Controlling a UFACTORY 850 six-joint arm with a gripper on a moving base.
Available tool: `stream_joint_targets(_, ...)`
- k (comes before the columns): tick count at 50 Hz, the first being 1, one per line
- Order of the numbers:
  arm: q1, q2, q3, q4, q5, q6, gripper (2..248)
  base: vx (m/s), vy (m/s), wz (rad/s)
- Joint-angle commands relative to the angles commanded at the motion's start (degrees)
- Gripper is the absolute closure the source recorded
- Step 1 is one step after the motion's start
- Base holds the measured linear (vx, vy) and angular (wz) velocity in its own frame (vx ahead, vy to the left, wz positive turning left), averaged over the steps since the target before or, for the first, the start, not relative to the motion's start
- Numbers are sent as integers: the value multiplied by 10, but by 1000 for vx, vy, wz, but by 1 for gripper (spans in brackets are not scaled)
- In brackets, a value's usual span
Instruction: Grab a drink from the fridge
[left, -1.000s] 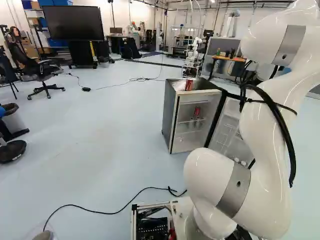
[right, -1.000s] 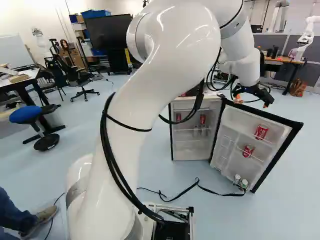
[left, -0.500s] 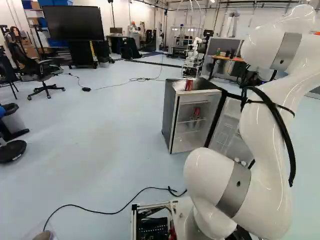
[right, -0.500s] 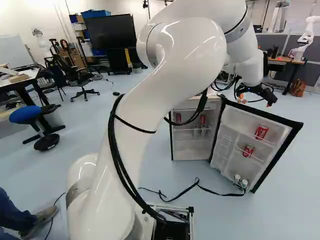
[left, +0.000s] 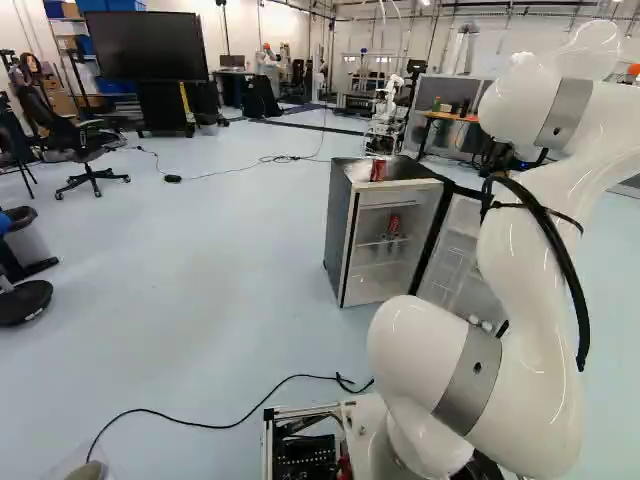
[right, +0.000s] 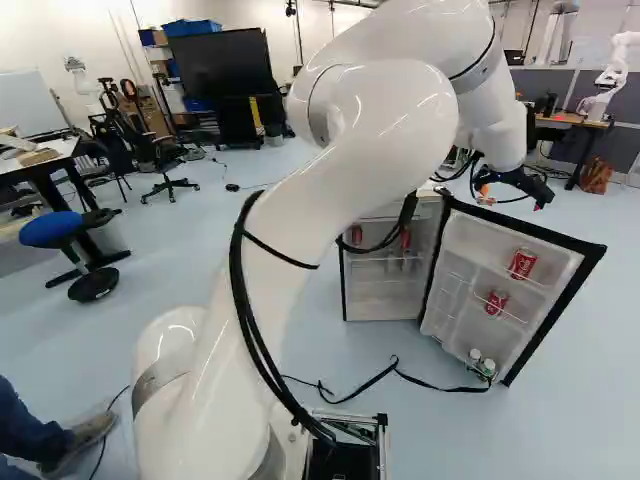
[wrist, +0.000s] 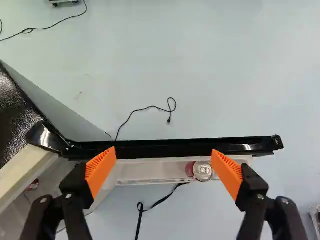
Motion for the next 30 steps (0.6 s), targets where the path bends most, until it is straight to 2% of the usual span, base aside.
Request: stream_joint_targets(30, 0, -54, -77, 0, -18, 0, 3, 0, 0, 0)
